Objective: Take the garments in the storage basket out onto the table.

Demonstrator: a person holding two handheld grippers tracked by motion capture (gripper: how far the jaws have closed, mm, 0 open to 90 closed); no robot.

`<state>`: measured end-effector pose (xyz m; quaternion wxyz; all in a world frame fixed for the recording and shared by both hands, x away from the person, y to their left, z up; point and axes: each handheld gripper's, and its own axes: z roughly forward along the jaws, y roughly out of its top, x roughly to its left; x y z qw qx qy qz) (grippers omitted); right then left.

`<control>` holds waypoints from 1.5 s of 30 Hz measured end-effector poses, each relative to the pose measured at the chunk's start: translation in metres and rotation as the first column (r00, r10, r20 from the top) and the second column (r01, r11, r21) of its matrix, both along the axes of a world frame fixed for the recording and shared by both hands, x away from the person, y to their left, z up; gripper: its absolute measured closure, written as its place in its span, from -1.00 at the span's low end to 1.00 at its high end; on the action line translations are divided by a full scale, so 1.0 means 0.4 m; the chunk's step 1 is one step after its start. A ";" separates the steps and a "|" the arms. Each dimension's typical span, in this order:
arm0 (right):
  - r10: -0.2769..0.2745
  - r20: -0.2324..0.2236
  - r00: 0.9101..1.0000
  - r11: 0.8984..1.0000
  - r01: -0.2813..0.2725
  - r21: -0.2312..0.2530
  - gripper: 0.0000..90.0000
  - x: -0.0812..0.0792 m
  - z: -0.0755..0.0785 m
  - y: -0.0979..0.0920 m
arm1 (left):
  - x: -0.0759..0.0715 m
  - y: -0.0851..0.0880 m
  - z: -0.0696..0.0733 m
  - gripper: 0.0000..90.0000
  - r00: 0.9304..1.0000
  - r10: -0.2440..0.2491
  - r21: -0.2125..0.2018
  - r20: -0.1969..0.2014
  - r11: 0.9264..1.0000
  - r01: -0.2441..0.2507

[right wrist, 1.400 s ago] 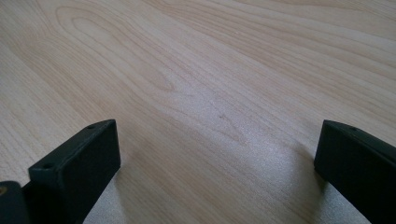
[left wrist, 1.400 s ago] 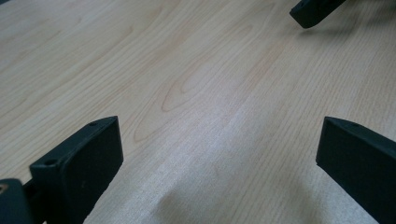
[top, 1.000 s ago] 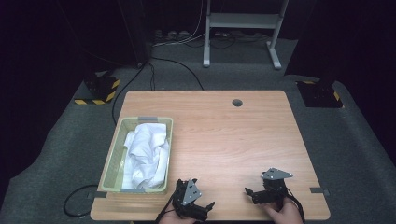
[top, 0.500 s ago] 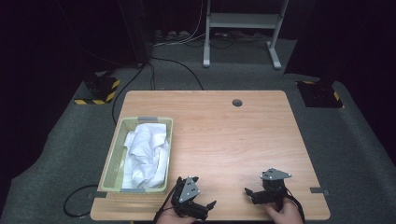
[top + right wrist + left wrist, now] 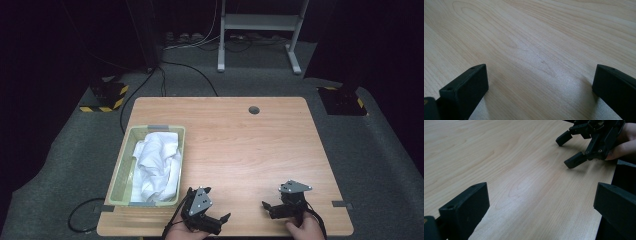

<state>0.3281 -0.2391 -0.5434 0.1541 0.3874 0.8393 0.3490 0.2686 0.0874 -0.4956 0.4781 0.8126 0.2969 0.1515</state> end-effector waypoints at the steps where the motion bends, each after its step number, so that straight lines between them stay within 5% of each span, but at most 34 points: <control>1: 0.000 0.000 1.000 1.000 0.000 0.000 -1.00 0.000 0.000 0.000 | 0.000 0.000 0.005 -0.99 1.000 -0.002 0.008 0.000 1.000 0.002; 25: -0.001 -0.005 1.000 1.000 0.001 0.010 -1.00 0.001 0.000 -0.002 | -0.027 0.053 0.065 -0.97 0.998 0.048 0.007 0.043 0.999 -0.049; 45: -0.002 -0.006 1.000 1.000 0.002 0.015 -1.00 0.001 0.001 -0.003 | -0.037 0.107 0.094 -0.97 0.989 0.119 0.012 0.084 0.993 -0.121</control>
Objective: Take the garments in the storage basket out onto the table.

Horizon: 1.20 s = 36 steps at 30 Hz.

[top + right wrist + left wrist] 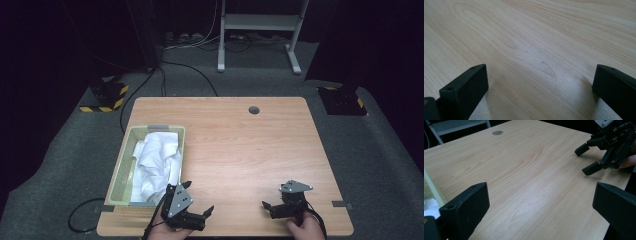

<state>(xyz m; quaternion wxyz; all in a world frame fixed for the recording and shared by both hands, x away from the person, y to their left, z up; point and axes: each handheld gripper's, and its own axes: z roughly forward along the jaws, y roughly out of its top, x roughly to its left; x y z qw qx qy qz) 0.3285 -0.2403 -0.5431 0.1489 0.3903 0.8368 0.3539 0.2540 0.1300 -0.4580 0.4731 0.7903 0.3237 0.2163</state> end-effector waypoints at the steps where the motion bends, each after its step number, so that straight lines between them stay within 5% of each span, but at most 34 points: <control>1: 0.000 0.000 1.000 1.000 0.000 0.000 -1.00 0.000 0.000 0.000 | -0.001 0.003 0.001 -0.97 1.000 0.005 -0.003 -0.001 1.000 -0.005; 36: 0.000 0.000 1.000 1.000 0.000 -0.001 -1.00 0.000 0.000 0.000 | -0.013 0.112 0.015 -0.97 0.990 0.140 -0.040 0.030 0.989 -0.139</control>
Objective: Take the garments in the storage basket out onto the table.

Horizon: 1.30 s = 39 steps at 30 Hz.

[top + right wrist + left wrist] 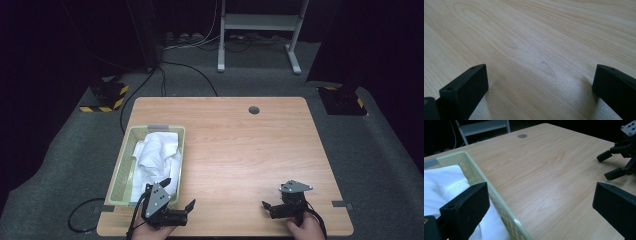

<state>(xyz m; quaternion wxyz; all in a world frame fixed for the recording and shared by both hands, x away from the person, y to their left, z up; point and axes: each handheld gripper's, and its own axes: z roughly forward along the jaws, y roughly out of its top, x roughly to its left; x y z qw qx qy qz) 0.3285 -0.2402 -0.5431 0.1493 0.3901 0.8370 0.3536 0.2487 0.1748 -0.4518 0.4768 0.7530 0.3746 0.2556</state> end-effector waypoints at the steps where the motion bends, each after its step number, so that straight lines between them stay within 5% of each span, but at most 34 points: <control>1: 0.000 0.000 1.000 1.000 0.000 0.000 -1.00 0.000 0.000 0.000 | 0.000 0.006 0.002 -0.97 1.000 0.011 -0.001 0.003 1.000 -0.011; 39: 0.000 -0.001 1.000 1.000 0.000 0.002 -1.00 0.000 0.000 -0.001 | 0.028 0.122 0.047 -0.97 0.990 0.140 0.034 0.025 0.989 -0.141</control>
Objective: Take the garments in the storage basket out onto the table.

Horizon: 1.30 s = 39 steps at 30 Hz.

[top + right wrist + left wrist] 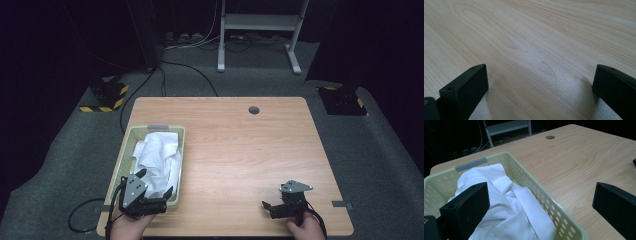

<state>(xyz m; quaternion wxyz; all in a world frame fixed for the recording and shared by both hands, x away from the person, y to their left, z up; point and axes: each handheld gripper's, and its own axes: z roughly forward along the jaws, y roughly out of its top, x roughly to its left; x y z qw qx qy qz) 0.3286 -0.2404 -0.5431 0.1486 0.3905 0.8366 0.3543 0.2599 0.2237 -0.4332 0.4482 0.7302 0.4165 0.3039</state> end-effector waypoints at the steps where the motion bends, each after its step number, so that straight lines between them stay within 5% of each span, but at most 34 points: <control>1: 0.000 0.000 1.000 1.000 0.000 0.000 -1.00 0.000 0.000 0.000 | 0.001 0.001 0.001 -0.97 1.000 0.001 0.002 0.002 1.000 -0.001; 24: 0.000 0.000 1.000 1.000 0.000 0.000 -1.00 0.000 0.000 0.000 | 0.012 -0.004 0.017 -0.97 1.000 -0.003 -0.007 0.007 1.000 0.003; 39: 0.000 -0.001 1.000 1.000 0.000 0.002 -1.00 0.000 0.000 -0.001 | 0.044 0.025 0.022 -0.97 0.999 0.048 -0.005 -0.012 0.999 -0.048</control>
